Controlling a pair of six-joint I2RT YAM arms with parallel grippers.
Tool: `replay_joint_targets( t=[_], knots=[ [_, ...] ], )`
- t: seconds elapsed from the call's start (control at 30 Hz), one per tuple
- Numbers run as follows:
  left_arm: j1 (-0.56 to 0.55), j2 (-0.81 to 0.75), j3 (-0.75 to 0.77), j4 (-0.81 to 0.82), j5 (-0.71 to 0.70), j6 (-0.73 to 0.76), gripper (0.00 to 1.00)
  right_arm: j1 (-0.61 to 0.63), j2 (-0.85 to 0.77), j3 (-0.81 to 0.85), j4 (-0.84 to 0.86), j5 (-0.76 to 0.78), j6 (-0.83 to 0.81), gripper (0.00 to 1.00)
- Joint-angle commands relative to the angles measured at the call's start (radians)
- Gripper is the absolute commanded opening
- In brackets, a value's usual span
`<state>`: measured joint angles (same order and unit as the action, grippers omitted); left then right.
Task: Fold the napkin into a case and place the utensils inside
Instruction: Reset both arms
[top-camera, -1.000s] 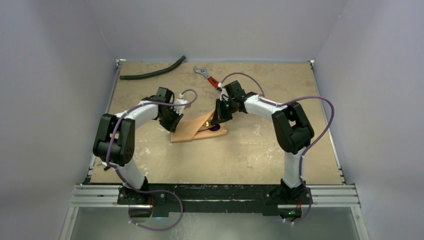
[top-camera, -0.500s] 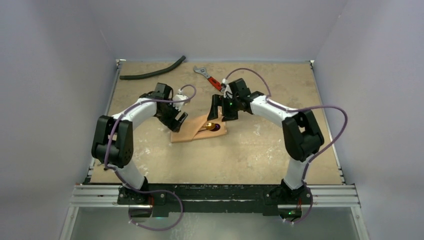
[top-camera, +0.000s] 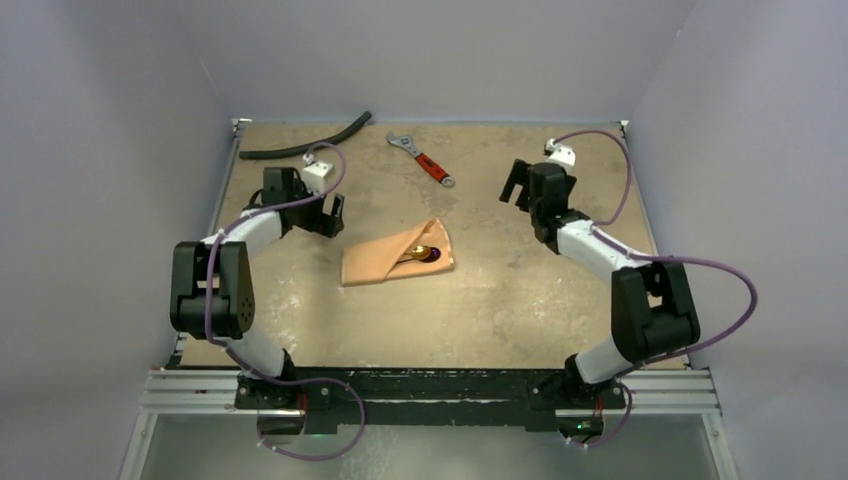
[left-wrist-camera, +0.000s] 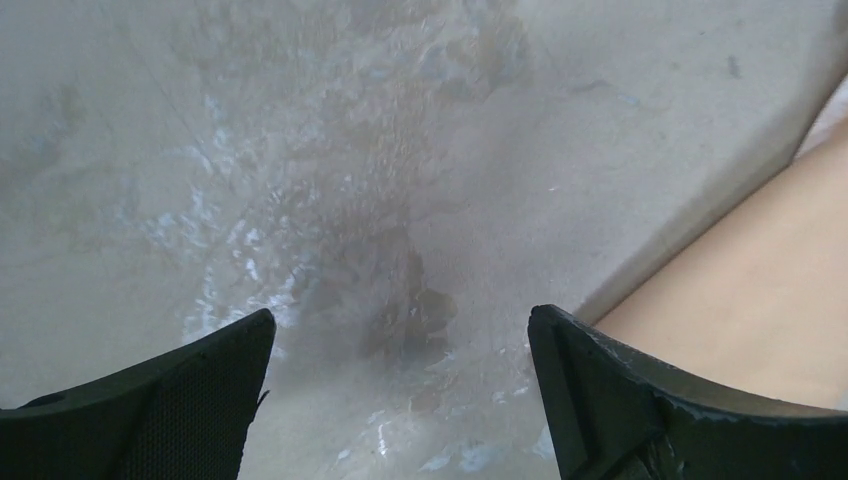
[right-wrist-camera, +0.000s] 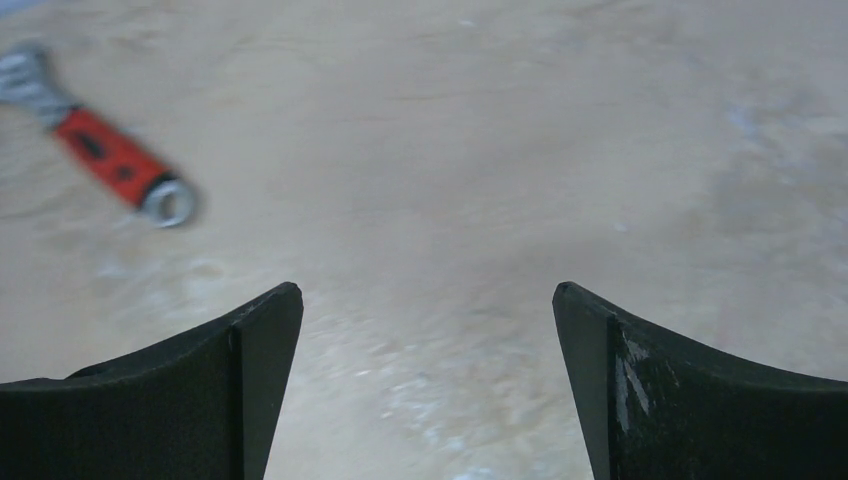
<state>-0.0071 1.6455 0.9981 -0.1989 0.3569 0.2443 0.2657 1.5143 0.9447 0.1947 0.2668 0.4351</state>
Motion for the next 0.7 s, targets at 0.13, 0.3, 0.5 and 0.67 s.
replay_joint_targets(
  t=[0.13, 0.3, 0.5, 0.67],
  knots=[
    [0.034, 0.016, -0.349, 0.667, 0.014, -0.126, 0.98, -0.031, -0.011, -0.282, 0.615, 0.418, -0.208, 0.99],
    [0.036, -0.025, -0.452, 0.886, -0.051, -0.176, 0.98, -0.061, -0.006, -0.324, 0.761, 0.395, -0.311, 0.99],
    [0.036, -0.031, -0.617, 1.249, -0.086, -0.196, 0.98, -0.106, -0.015, -0.397, 0.95, 0.344, -0.373, 0.99],
    [0.036, -0.049, -0.732, 1.435, -0.099, -0.202, 0.98, -0.125, -0.071, -0.466, 1.007, 0.35, -0.36, 0.99]
  ],
)
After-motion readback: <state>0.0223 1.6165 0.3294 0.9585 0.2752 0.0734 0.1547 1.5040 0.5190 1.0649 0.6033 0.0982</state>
